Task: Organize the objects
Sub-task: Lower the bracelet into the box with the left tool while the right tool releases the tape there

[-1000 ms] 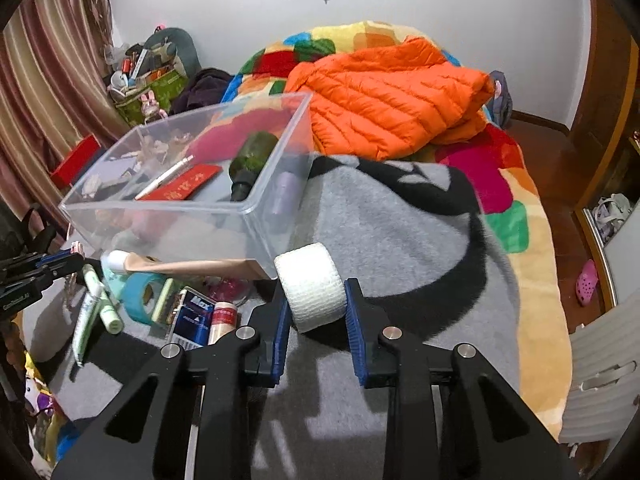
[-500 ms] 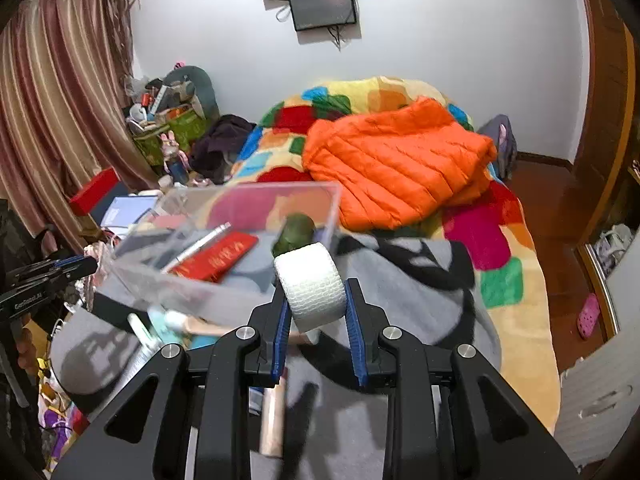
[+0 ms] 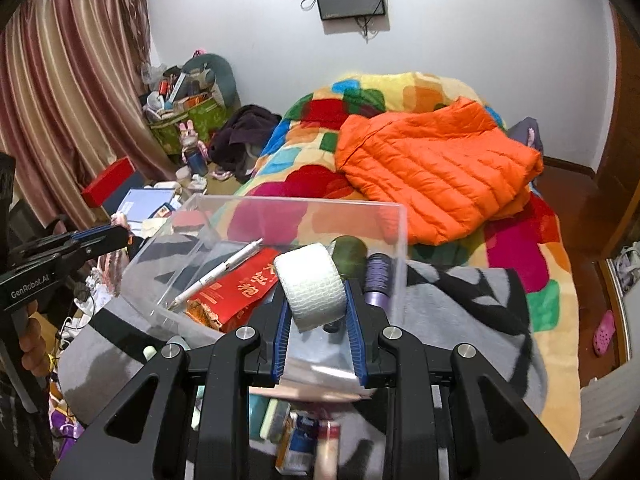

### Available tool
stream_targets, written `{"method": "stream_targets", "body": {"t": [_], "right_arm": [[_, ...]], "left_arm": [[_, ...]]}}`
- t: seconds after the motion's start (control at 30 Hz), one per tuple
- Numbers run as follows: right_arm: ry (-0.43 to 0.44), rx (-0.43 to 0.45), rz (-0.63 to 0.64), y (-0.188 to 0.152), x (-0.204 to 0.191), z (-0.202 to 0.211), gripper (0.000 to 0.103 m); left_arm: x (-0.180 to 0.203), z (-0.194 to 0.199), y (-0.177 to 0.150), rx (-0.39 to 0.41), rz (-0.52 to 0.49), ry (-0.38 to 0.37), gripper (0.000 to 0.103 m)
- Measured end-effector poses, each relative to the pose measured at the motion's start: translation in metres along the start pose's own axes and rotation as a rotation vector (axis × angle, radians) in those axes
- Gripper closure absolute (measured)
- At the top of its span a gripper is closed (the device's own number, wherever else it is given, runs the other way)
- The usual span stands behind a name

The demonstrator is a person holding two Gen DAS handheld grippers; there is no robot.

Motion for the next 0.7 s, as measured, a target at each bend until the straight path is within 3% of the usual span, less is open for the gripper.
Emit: {"method": "stream_targets", "body": {"t": [0.47, 0.7], "right_arm": [[-0.039, -0.176, 0.065, -0.006, -0.01, -0.061, 0.079], [-0.011, -0.189, 0.059, -0.009, -0.009, -0.056, 0.078]], "left_arm": [[0.011, -0.08, -0.011, -0.189, -0.032, 0.001, 0.088], [0.018, -0.073, -0.018, -0.185, -0.051, 0.005, 0.081]]}}
Point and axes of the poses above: each gripper's, at about its wrist camera, not at the fingertips, and z roughly against the way its jaws point, x to its right, y to its top, the point moved 5 cm from there along -z, roughly the way its jaws point, and after that the axes turned 4 degrees about y, right-handed, at the moved point
